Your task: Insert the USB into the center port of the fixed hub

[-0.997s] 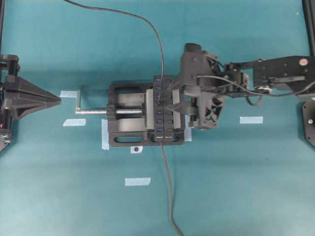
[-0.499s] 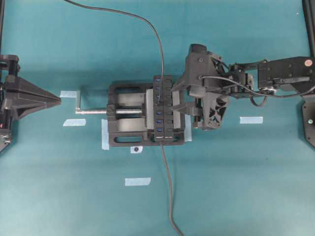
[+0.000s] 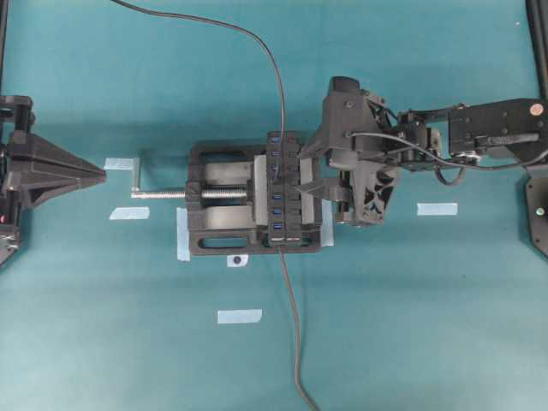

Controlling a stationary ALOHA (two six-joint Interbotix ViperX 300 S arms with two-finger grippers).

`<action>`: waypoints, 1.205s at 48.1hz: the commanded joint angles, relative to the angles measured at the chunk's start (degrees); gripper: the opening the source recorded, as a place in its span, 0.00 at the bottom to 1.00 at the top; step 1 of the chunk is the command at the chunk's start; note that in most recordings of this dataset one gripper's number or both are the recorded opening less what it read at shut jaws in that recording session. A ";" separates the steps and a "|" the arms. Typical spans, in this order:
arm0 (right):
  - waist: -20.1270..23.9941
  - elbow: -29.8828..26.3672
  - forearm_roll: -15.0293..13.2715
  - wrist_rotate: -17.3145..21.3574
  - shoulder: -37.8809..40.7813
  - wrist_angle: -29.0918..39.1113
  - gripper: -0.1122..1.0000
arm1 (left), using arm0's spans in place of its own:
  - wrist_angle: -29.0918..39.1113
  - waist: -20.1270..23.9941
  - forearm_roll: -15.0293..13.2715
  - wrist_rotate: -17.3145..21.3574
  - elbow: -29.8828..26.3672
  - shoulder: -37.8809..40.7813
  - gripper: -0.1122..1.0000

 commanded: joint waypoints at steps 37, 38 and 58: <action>0.26 0.26 0.18 0.53 -1.58 -0.97 0.73 | -0.26 0.09 0.09 -0.18 -0.79 0.62 0.11; 0.26 0.26 0.18 0.62 -1.58 -0.97 0.73 | -0.26 0.00 0.09 -0.18 -0.79 0.62 0.11; 0.00 0.79 0.18 0.62 -1.67 -0.97 0.73 | 0.00 0.09 0.09 -0.35 -0.70 0.70 0.11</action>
